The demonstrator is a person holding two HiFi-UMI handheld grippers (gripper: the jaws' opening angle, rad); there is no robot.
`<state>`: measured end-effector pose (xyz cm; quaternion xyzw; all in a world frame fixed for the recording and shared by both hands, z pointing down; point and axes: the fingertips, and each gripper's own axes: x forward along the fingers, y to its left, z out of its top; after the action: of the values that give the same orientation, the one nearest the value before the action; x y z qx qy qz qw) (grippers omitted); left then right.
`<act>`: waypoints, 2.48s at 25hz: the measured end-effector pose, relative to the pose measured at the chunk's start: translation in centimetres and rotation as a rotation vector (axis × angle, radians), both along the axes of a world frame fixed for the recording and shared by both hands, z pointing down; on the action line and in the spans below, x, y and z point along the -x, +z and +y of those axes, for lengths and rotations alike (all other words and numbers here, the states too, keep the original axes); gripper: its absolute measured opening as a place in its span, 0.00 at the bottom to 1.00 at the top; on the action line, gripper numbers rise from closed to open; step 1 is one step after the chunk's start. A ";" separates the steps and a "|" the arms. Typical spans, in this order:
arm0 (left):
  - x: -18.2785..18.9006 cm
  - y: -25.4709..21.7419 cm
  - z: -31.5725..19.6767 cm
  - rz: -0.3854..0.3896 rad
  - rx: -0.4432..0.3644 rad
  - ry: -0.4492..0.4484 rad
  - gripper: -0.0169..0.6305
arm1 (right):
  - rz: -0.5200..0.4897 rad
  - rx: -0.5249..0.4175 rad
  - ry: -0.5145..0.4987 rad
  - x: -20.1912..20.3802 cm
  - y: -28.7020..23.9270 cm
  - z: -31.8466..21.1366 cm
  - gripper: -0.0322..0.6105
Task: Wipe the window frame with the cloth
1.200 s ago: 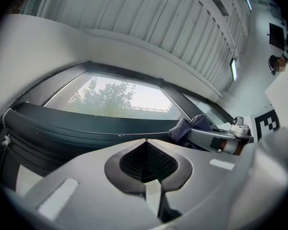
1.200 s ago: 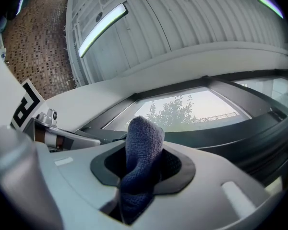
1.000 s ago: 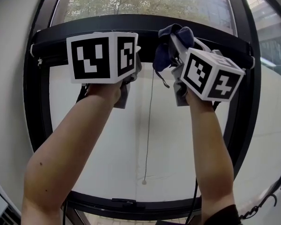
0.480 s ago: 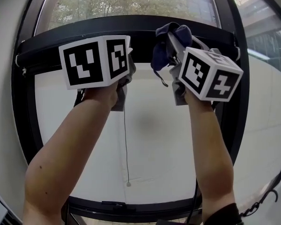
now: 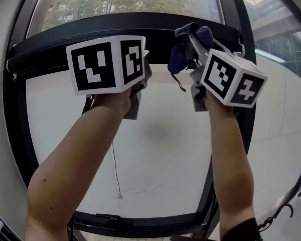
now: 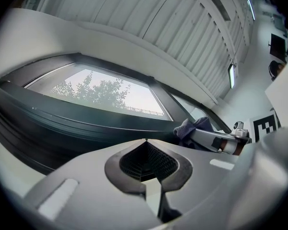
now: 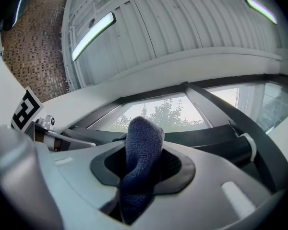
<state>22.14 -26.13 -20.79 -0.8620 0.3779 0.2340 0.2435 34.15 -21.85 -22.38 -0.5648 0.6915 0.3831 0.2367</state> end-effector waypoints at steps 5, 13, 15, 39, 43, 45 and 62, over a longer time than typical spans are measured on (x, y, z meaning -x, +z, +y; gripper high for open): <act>-1.5 -0.1 0.4 0.002 -0.018 -0.009 0.02 | -0.022 0.004 0.020 -2.4 0.0 0.1 0.26; -9.5 1.6 4.9 -0.014 -0.032 0.034 0.02 | -0.066 0.002 0.076 -11.3 1.6 4.4 0.26; -11.2 2.1 5.5 -0.021 -0.040 0.032 0.02 | -0.076 0.002 0.076 -13.4 2.2 5.2 0.26; -16.3 2.6 5.3 -0.034 -0.027 0.111 0.02 | -0.130 0.057 0.115 -18.2 3.8 5.7 0.26; -16.5 3.2 3.9 -0.047 -0.010 0.128 0.02 | -0.134 0.040 0.141 -18.3 3.9 6.0 0.26; -17.1 3.6 3.7 -0.062 -0.006 0.140 0.02 | -0.144 0.031 0.159 -18.9 3.8 6.0 0.26; -18.1 8.1 1.7 -0.093 0.032 0.183 0.02 | -0.058 0.103 0.282 -19.8 5.7 3.0 0.25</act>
<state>40.24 -24.39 -12.69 -0.9066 0.2898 0.2090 0.2244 53.91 -18.88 -16.64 -0.6787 0.6167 0.3601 0.1713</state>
